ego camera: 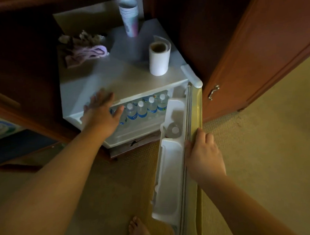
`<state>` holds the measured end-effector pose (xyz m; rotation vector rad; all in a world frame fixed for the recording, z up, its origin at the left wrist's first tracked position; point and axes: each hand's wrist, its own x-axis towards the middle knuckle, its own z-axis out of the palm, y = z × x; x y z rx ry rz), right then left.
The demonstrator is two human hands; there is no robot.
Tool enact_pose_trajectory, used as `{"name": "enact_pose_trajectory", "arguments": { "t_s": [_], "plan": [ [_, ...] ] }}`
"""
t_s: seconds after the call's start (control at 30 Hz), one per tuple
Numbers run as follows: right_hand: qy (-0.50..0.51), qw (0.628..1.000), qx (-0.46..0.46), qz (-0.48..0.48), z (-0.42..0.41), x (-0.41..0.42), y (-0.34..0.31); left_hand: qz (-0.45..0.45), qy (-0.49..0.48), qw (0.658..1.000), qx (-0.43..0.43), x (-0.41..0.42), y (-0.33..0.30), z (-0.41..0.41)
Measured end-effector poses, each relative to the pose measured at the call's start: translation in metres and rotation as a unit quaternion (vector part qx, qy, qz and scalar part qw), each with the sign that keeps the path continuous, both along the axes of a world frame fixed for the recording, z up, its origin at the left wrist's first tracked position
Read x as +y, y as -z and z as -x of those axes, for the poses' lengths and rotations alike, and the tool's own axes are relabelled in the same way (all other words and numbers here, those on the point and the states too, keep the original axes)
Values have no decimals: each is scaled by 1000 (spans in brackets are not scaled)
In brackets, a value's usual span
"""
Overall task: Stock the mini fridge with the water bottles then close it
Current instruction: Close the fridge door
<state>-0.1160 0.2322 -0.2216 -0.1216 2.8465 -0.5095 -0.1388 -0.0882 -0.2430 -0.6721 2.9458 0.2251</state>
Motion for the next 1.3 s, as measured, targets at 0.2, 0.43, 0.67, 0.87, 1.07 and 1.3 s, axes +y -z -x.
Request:
{"name": "enact_pose_trajectory", "arguments": {
  "t_s": [0.2, 0.43, 0.67, 0.87, 1.07, 1.3],
  "plan": [
    [-42, 997, 32, -65, -5, -8, -4, -45, 5, 999, 7, -9, -2, -2],
    [-410, 907, 78, -56, 24, 27, 12, -36, -4, 999, 13, -1, -4, -2],
    [-414, 908, 67, -17, 21, 12, 36, -18, -4, 1000, -15, 11, -23, -2],
    [-371, 926, 67, 10, 17, -35, 36, -66, -7, 996, -60, -4, -43, -22],
    [-361, 930, 65, 26, 30, -83, 32, -27, -10, 995, -92, -18, -44, -34],
    [-381, 919, 103, -4, 61, -124, 39, -42, -22, 998, -31, -12, -41, -42]
  ]
}}
